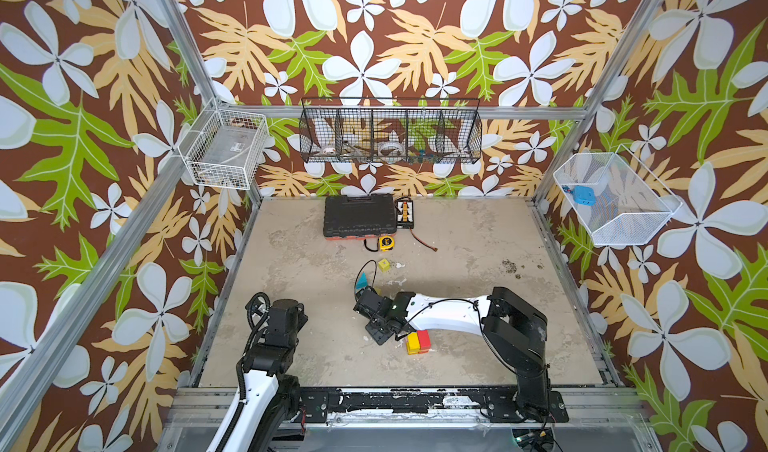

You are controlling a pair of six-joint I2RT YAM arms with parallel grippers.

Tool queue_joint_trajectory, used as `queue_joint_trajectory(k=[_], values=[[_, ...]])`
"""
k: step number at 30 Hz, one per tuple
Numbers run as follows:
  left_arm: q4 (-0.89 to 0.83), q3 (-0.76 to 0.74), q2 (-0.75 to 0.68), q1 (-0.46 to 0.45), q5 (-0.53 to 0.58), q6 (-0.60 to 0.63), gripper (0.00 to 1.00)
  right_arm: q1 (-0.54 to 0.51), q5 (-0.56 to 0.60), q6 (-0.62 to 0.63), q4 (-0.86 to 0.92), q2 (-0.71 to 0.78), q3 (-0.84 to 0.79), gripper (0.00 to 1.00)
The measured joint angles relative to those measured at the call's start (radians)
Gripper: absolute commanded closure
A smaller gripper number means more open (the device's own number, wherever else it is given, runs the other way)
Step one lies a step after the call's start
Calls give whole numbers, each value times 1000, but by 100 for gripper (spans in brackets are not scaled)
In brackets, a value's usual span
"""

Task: Build the wood block tower
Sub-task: 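Close the right gripper on the magenta block while the left arm draws back, then carry the magenta block with the right gripper over the block stack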

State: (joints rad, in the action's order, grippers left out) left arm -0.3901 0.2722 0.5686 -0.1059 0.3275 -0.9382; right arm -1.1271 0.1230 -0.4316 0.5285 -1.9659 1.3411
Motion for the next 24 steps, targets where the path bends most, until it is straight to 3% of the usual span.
queue_joint_trajectory(k=[4, 9, 11, 12, 13, 24], values=[[3, 0, -31, 0, -26, 3, 43, -16, 18, -27, 24, 71, 17, 85], [45, -32, -113, 0, -150, 77, 26, -25, 39, -71, 49, 217, 3, 92], [50, -32, -138, 0, -172, 92, 26, -24, 52, -97, 54, 293, -27, 96], [52, -32, -152, 0, -178, 101, 7, -23, 60, -111, 56, 326, -44, 97], [56, -33, -169, 0, -188, 111, 0, -23, 68, -124, 64, 369, -66, 97], [175, -54, -251, 0, -399, 163, 0, -11, 172, -285, 117, 721, -269, 100]])
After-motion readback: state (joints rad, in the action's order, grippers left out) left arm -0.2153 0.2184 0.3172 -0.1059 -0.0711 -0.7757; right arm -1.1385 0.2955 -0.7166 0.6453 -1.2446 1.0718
